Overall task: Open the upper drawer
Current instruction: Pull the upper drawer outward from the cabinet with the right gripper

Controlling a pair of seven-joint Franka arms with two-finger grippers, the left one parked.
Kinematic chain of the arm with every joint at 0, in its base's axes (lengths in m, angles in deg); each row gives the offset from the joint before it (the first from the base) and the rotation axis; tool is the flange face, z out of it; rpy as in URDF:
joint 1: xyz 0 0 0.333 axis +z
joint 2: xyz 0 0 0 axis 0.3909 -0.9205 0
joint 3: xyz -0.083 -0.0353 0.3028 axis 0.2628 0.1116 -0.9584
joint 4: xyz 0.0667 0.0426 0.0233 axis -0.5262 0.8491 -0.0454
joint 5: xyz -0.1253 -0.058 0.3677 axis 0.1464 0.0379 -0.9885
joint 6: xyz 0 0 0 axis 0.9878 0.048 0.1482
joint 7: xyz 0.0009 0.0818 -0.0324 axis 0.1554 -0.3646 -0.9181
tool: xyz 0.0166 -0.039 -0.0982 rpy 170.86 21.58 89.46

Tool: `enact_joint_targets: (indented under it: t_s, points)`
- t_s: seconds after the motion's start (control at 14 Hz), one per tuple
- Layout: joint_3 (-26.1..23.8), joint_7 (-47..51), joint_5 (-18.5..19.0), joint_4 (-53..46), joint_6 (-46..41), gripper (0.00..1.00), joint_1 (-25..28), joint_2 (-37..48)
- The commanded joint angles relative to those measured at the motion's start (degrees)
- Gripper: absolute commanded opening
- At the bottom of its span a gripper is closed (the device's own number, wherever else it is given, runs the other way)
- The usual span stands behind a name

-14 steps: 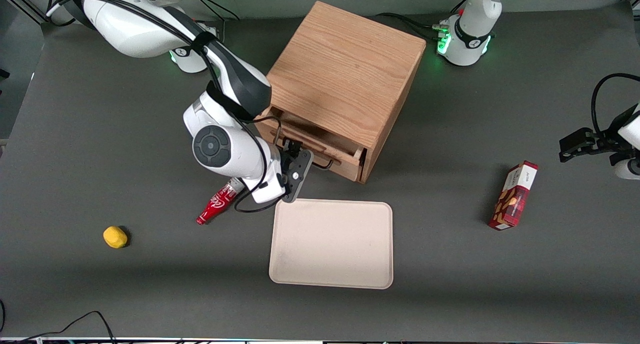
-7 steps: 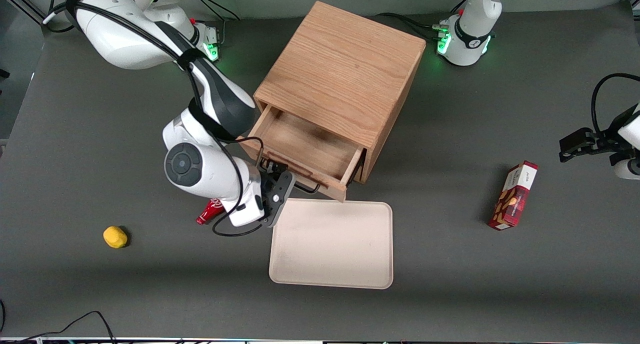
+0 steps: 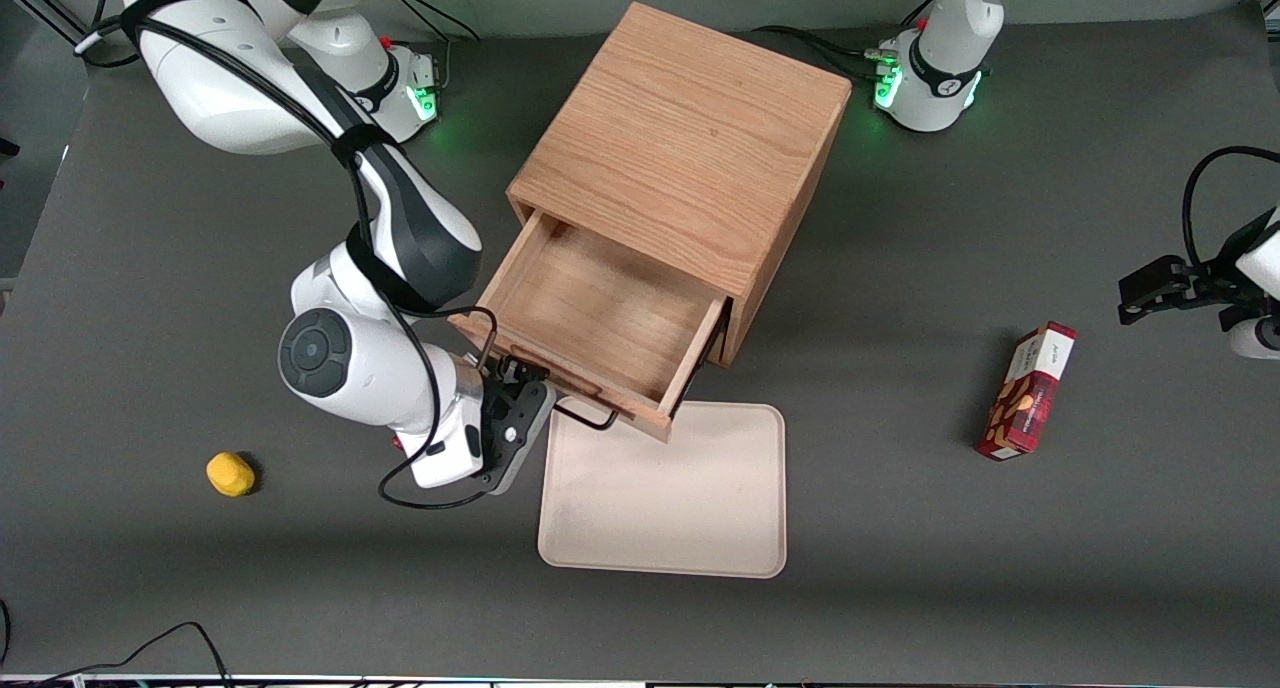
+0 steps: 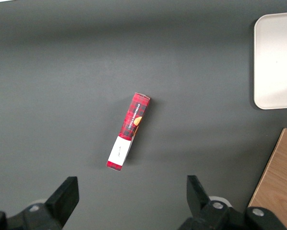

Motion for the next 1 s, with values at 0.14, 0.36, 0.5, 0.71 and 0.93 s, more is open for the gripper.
enact_joint_targets:
  t_s: [0.14, 0.36, 0.5, 0.71, 0.93]
  points:
    - [0.5, -1.27, 0.3, -2.4, 4.3, 1.0, -2.84, -2.24]
    - [0.5, -0.92, 0.21, -2.49, 7.47, 1.0, -4.25, -3.12]
    - [0.5, -0.92, 0.12, -3.28, 7.56, 1.0, -5.3, -3.12]
    - [0.5, 2.85, -1.72, -3.28, 7.21, 1.0, -5.31, -1.11]
    - [0.5, 6.45, -3.65, -2.75, 4.16, 1.0, -6.19, 3.46]
